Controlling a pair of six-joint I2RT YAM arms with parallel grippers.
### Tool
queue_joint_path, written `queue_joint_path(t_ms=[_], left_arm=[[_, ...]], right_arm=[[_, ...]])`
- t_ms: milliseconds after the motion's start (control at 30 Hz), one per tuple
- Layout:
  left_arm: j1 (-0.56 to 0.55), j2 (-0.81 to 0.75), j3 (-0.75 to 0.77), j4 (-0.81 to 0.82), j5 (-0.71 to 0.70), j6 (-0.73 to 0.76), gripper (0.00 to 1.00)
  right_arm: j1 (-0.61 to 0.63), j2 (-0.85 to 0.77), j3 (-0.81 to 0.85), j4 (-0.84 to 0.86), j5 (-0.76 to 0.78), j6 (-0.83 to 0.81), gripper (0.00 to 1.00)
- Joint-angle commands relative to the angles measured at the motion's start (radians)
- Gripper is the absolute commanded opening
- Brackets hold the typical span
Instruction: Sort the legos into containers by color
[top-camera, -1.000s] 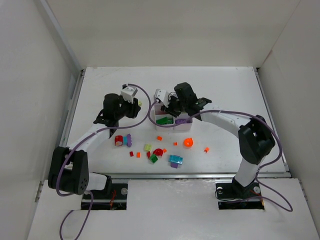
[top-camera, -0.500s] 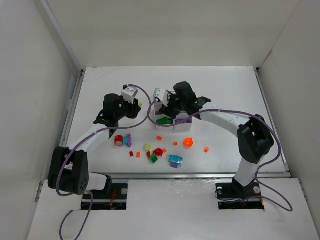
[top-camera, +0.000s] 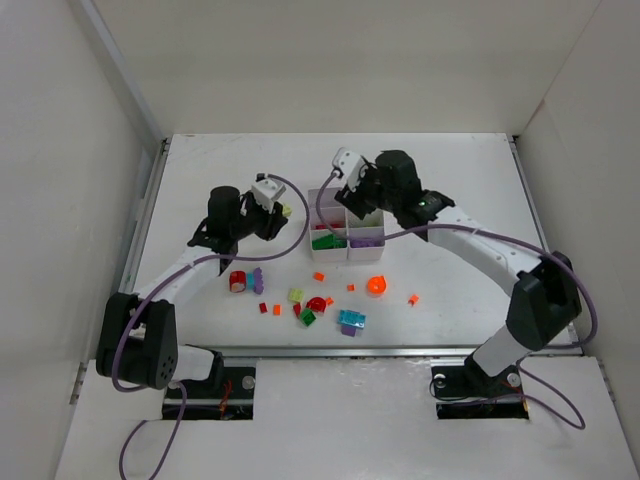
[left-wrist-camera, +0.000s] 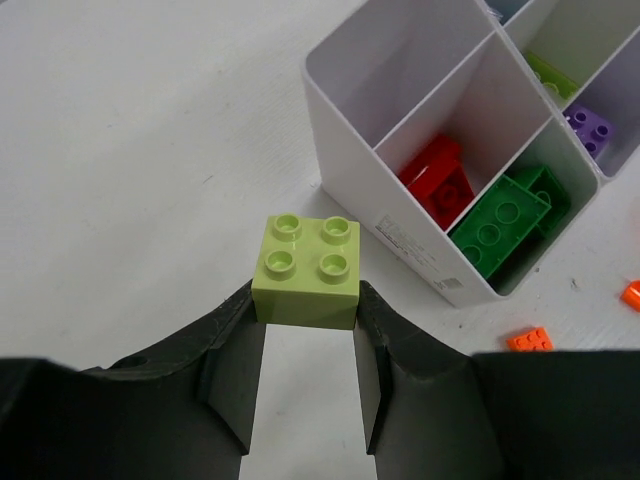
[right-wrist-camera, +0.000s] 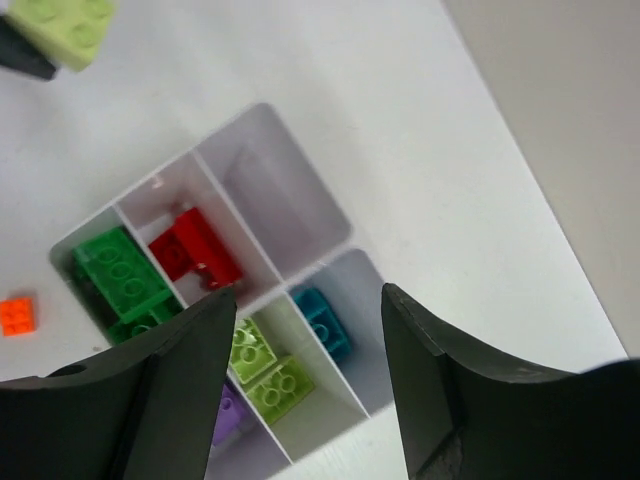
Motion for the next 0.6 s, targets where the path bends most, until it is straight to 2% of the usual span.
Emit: queue_joint_path(t_ms=[0, 67, 200, 333, 567], left_arm=[[-0.028, 0.003, 0.075, -0.021, 0.085, 0.132, 0.0], [-0.077, 0.02, 0.124, -0.055, 0.101, 0.251, 0.0], [-0.144, 0.077, 0.204, -0.101, 0.14, 0.357, 0.0], [-0.204, 0.131, 0.25, -0.066, 0.159, 0.385, 0.0], [-0.304, 0.284, 0.377, 0.011, 0.237, 0.381, 0.0]], right_arm=[[-0.061, -0.088, -0.055, 0.105, 0.063, 0.1, 0.65], [-0.093, -0.112, -0.085, 0.123, 0.115, 0.126, 0.67], [-0.147, -0.174, -0.167, 0.166, 0.172, 0.184, 0.67], [-0.204, -0.261, -0.246, 0.222, 0.182, 0.255, 0.67], [-0.254, -0.33, -0.31, 0.232, 0.202, 0.278, 0.67]])
